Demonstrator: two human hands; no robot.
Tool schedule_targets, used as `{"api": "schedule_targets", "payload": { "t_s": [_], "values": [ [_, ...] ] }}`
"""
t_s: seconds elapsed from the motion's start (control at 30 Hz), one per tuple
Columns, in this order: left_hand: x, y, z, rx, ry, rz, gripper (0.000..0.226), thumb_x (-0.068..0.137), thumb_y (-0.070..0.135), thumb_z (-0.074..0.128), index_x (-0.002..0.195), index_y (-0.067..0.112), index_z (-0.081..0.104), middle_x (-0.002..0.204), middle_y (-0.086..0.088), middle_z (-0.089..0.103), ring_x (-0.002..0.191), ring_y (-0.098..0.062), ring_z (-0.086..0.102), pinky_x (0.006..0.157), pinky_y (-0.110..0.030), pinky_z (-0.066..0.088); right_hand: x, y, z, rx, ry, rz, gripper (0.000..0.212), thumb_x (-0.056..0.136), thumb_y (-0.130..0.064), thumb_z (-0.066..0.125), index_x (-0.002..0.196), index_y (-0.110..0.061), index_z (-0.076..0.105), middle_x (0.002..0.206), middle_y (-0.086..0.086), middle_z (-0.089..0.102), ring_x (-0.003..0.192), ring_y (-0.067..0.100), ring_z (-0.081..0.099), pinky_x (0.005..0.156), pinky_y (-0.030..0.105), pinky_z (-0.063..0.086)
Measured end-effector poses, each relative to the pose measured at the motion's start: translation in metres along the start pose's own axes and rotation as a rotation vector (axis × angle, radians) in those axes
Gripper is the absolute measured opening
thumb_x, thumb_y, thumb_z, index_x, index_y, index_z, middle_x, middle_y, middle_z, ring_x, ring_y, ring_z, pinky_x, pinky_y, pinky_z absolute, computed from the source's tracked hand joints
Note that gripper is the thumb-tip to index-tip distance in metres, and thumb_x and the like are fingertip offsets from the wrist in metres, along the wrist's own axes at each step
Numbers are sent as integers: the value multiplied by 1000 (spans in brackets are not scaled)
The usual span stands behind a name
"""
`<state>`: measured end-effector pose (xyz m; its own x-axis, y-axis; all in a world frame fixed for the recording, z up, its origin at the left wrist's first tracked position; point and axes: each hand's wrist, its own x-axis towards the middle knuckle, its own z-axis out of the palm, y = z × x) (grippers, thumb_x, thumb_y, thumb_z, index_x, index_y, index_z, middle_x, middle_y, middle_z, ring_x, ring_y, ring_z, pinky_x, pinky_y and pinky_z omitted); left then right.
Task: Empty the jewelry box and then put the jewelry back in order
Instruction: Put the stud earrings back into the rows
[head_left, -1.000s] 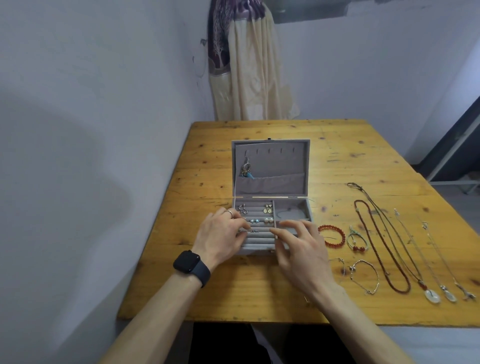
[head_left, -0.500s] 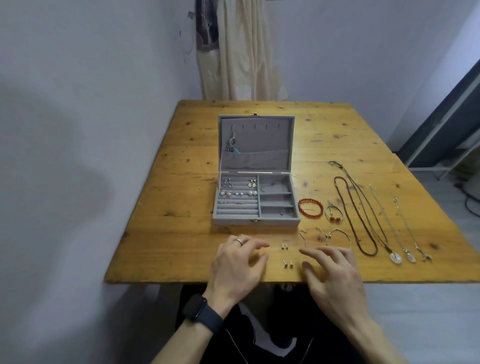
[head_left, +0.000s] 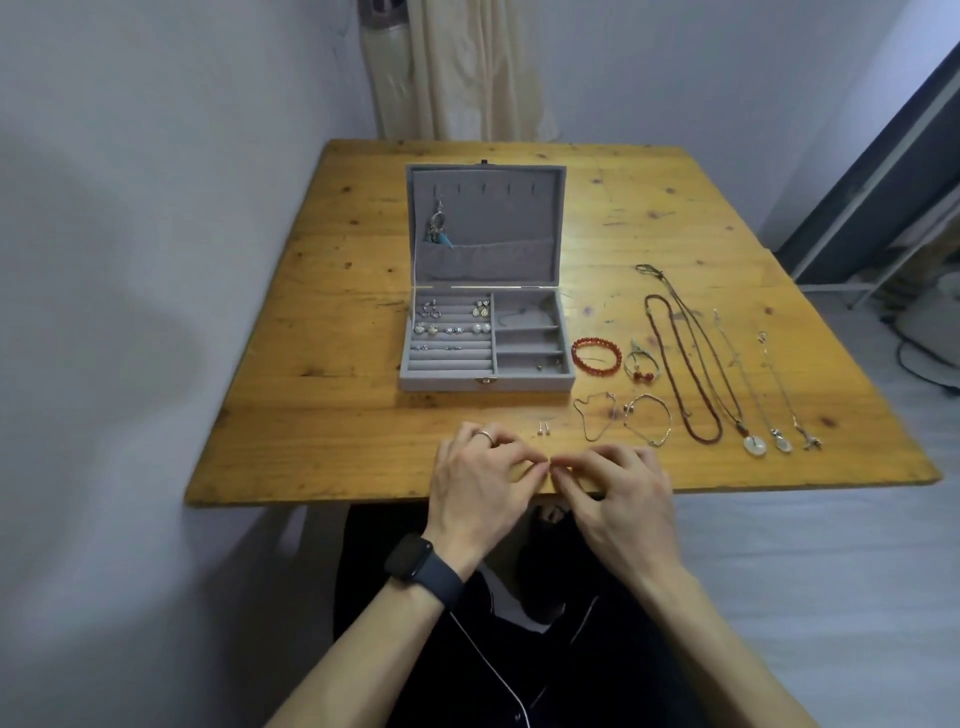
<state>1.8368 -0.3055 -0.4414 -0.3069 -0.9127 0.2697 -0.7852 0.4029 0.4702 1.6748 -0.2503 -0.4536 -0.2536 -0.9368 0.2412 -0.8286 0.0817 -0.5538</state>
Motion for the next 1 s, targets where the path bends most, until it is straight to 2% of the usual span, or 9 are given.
{"api": "schedule_targets", "payload": {
  "t_s": [0.2, 0.3, 0.43, 0.5, 0.57, 0.73, 0.8, 0.87, 1.0],
  "values": [
    [1, -2, -3, -28, -62, -10, 15, 90, 47, 62, 93, 36, 73, 97, 19, 61, 100, -8, 48, 85, -31, 40, 2, 0, -2, -4, -45, -10, 10, 89, -45, 69, 97, -41, 74, 92, -17, 62, 91, 12, 44, 69, 33, 33],
    [6, -9, -10, -145, -131, -51, 10, 92, 39, 63, 92, 33, 70, 97, 17, 61, 100, -7, 49, 89, -34, 43, 6, 1, -6, 49, -77, -17, 9, 90, -43, 68, 97, -40, 73, 91, -19, 59, 92, 11, 45, 71, 32, 35],
    [27, -23, -30, -276, -124, -110, 4, 90, 31, 67, 87, 31, 70, 94, 14, 62, 92, -8, 57, 83, -36, 51, 24, -5, -10, 185, -71, -51, 7, 90, -40, 69, 95, -39, 73, 91, -20, 62, 91, 8, 48, 75, 21, 37],
    [47, -31, -44, -281, -89, -116, 4, 90, 26, 68, 89, 27, 72, 92, 12, 64, 86, -8, 58, 79, -30, 49, 38, -12, -11, 229, -64, -75, 4, 90, -39, 69, 93, -38, 73, 92, -22, 63, 91, 6, 49, 76, 19, 36],
    [69, -39, -58, -254, -68, -109, 5, 92, 24, 67, 90, 24, 73, 92, 9, 65, 86, -8, 57, 77, -25, 47, 55, -19, -10, 248, -49, -88, 5, 90, -38, 70, 93, -37, 74, 91, -21, 64, 91, 7, 50, 76, 20, 36],
    [123, -57, -71, -24, -155, -102, 10, 93, 35, 66, 94, 29, 74, 106, 5, 62, 108, -15, 50, 90, -37, 45, 99, -37, 1, 265, -33, -88, 8, 91, -40, 68, 93, -35, 74, 91, -17, 65, 91, 10, 53, 73, 23, 41],
    [138, -58, -69, 77, -221, -84, 13, 93, 37, 65, 96, 29, 75, 112, 3, 59, 112, -17, 47, 94, -38, 43, 114, -39, 8, 235, -52, -76, 9, 92, -41, 67, 95, -36, 74, 91, -17, 65, 92, 9, 52, 73, 16, 35],
    [147, -56, -66, 137, -278, -60, 15, 93, 38, 64, 99, 28, 75, 115, 3, 57, 114, -19, 46, 94, -37, 43, 124, -38, 15, 213, -59, -64, 9, 92, -40, 67, 95, -35, 75, 89, -16, 65, 91, 11, 53, 73, 13, 31],
    [155, -51, -57, 184, -323, -31, 17, 93, 40, 63, 100, 31, 75, 114, 4, 56, 113, -19, 46, 92, -38, 44, 135, -35, 23, 207, -71, -31, 11, 92, -39, 67, 95, -33, 76, 91, -12, 67, 93, 13, 53, 73, 19, 35]
  ]
}}
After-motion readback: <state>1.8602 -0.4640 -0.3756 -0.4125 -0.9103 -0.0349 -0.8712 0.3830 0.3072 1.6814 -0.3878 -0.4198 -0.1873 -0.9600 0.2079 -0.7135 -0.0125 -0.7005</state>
